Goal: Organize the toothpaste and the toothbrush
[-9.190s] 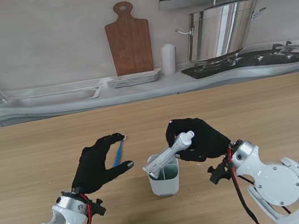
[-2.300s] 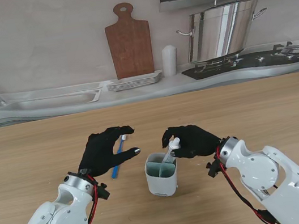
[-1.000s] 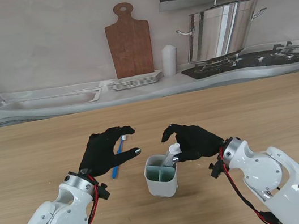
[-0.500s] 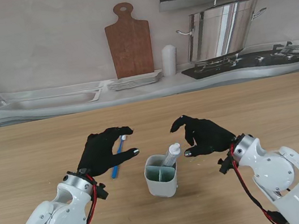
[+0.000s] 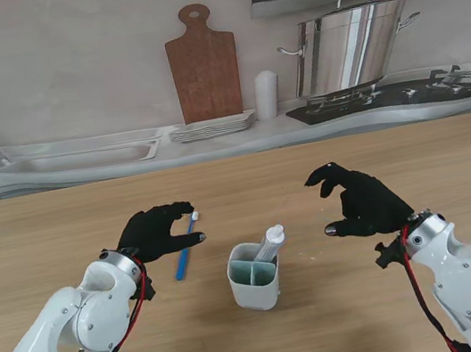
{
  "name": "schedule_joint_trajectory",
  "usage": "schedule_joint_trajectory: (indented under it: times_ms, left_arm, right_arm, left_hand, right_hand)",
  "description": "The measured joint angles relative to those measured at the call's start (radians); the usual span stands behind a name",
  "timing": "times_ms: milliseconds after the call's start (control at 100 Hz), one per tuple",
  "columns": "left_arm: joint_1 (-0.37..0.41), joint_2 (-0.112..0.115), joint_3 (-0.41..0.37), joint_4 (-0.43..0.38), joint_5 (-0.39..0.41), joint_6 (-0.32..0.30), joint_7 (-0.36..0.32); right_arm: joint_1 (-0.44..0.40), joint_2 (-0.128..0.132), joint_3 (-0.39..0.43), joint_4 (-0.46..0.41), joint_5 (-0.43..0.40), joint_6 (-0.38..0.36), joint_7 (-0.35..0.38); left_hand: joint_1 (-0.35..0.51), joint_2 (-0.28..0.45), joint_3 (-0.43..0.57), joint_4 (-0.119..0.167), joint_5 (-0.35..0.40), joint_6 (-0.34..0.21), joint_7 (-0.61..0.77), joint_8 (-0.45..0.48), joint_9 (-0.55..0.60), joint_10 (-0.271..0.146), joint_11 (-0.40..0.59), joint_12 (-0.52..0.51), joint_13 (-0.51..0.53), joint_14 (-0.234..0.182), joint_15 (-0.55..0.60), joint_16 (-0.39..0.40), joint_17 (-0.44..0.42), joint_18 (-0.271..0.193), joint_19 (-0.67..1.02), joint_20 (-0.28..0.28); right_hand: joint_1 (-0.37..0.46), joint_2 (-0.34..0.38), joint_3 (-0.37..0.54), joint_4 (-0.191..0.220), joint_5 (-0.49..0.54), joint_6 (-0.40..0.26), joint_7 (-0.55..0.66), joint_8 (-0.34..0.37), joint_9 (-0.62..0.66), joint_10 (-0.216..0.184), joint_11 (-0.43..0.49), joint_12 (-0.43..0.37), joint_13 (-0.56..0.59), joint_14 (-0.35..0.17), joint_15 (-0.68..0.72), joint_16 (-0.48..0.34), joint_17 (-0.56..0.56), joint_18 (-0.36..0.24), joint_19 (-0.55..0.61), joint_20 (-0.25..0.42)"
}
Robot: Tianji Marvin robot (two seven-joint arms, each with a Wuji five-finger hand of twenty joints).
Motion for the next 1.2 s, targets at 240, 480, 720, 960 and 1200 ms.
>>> schedule_joint_trajectory:
  times_ms: [240,480,720,960,1200]
  left_arm:
    - [-0.111,0.018,0.079,0.101,0.100,0.029,-0.057]
    - [-0.213,0.024,0.170,0.214,0.050,0.065,-0.093]
    - [-0.279,0.029,0.237,0.305,0.075,0.058,-0.129]
    - [-0.323,0.036,0.299,0.352,0.094,0.082,-0.149]
    - [-0.381,0.036,0.365,0.417,0.067,0.108,-0.161]
  right_arm:
    - [-0.040,-0.008,0.011,-0.007,-0.020,0.019,-0.051]
    - [-0.046,-0.008,0.001,-0.002,-0.018,0.042,-0.050]
    - [-0.046,-0.009,-0.011,0.014,-0.018,0.047,-0.047]
    - [-0.049,-0.009,-0.009,0.018,-0.019,0.047,-0.045]
    - [-0.049,-0.008,-0.007,0.024,-0.017,0.050,-0.031]
  left_hand:
    - [-0.001,-0.059,0.042,0.004,-0.002,-0.001,0.093,0.038,0.050,0.013,0.102,0.004,0.100,-0.037,0.281,0.236,0.201,-0.092,0.254,0.040]
    - [-0.019,-0.184,0.198,0.018,-0.040,-0.005,0.178,0.102,0.060,-0.013,0.195,0.110,0.147,-0.087,0.375,0.303,0.238,-0.123,0.297,0.012]
    - [-0.022,-0.217,0.264,0.018,-0.040,-0.026,0.239,0.141,0.091,-0.033,0.281,0.176,0.148,-0.108,0.422,0.316,0.247,-0.132,0.309,0.001]
    - [-0.031,-0.217,0.268,0.018,-0.038,-0.026,0.277,0.165,0.118,-0.044,0.336,0.238,0.201,-0.124,0.483,0.341,0.303,-0.143,0.353,-0.010]
    - [-0.031,-0.217,0.268,0.018,-0.023,-0.025,0.303,0.178,0.165,-0.031,0.337,0.238,0.261,-0.132,0.520,0.341,0.354,-0.149,0.387,-0.033]
  right_hand:
    - [0.096,0.007,-0.051,0.000,0.001,0.000,-0.004,-0.001,-0.002,0.028,-0.032,-0.020,0.000,0.029,-0.050,-0.017,-0.027,0.031,-0.018,-0.025]
    - [0.138,0.024,-0.062,0.000,0.001,0.000,-0.012,-0.001,-0.002,0.034,-0.039,-0.022,-0.002,0.037,-0.079,-0.024,-0.052,0.049,-0.026,-0.025]
    - [0.147,0.023,-0.062,0.001,0.002,0.000,-0.014,-0.001,-0.002,0.034,-0.025,-0.022,-0.012,0.038,-0.085,-0.024,-0.064,0.049,-0.026,-0.025]
    - [0.147,0.023,-0.062,0.001,0.003,0.000,-0.014,-0.001,-0.002,0.034,-0.023,-0.019,-0.016,0.038,-0.087,-0.024,-0.070,0.050,-0.027,-0.025]
    - [0.147,0.023,-0.062,0.001,0.003,0.000,-0.015,-0.001,-0.002,0.034,-0.014,-0.019,-0.021,0.040,-0.089,-0.024,-0.075,0.051,-0.029,-0.024]
